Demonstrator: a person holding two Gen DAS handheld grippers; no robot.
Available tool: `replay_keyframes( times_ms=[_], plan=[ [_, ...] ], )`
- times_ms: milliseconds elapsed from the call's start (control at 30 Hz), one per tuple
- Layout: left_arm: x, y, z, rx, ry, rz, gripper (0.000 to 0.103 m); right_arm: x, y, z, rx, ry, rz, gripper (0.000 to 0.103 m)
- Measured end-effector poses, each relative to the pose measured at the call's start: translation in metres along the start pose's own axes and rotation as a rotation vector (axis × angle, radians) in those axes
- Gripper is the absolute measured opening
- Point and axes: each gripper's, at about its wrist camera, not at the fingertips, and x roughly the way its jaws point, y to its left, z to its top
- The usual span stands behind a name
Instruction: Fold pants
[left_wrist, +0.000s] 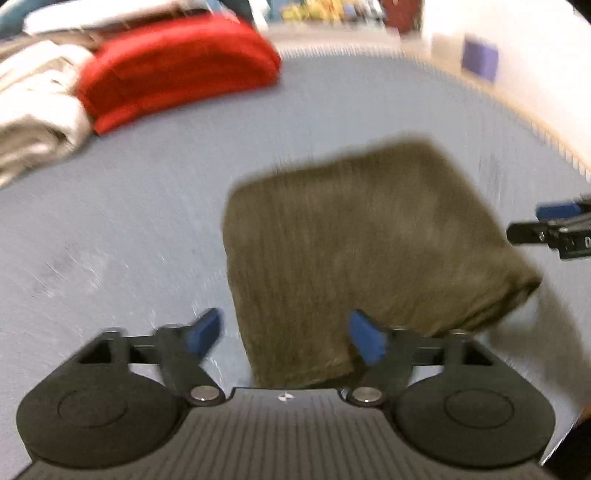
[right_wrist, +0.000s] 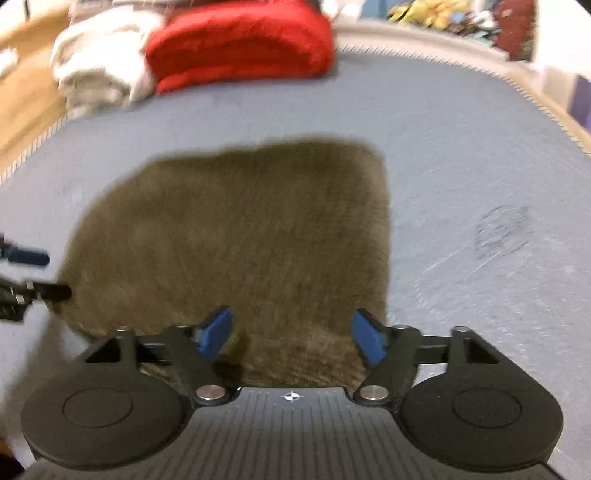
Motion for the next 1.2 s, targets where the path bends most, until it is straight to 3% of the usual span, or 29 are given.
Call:
replay_keyframes(
  times_ms=[100,167,367,467,500,533,567,600,667,767,867,1200],
  plan=[
    [-0.036,-0.006,0.014,-0.087,-0.074,0.079,0.098,-0.040,0.008,0.009,0.076,-0.095,-0.036,0.102],
    [-0.059,-0.009,0.019,-0.138,-0.092,0.090,0.099,-0.066,0.016,0.015,0.099,-0.144,-0.057,0.102],
    [-0.084,-0.028,0.005,-0.269,-0.058,-0.029,0.103,-0.121,0.042,0.004,0.099,-0.257,-0.078,0.102],
    [-0.067,-0.040,-0.023,-0.270,-0.091,0.045,0.103,-0.115,0.047,-0.013,0.062,-0.270,-0.051,0.102],
    [-0.056,-0.046,-0.028,-0.257,-0.029,0.097,0.103,-0.109,0.047,-0.020,0.039,-0.279,-0.050,0.102],
    [-0.042,-0.048,-0.030,-0.278,0.069,0.127,0.103,-0.105,0.048,-0.027,0.026,-0.281,-0.057,0.102],
    [-0.036,-0.047,-0.033,-0.304,0.103,0.081,0.103,-0.100,0.048,-0.033,0.021,-0.271,-0.074,0.102],
    [-0.032,-0.048,-0.034,-0.298,0.097,0.043,0.103,-0.089,0.046,-0.040,0.028,-0.238,-0.099,0.102],
    [-0.030,-0.055,-0.032,-0.229,0.090,0.100,0.103,-0.073,0.042,-0.039,0.079,-0.145,-0.118,0.102],
    [-0.029,-0.050,-0.028,-0.242,0.073,0.112,0.103,-0.061,0.036,-0.038,0.107,-0.105,-0.094,0.102],
    [-0.026,-0.045,-0.028,-0.282,0.093,0.100,0.103,-0.054,0.033,-0.038,0.138,-0.077,-0.134,0.102],
    [-0.024,-0.051,-0.031,-0.280,0.089,0.096,0.103,-0.062,0.039,-0.039,0.144,-0.076,-0.087,0.102]
  ],
)
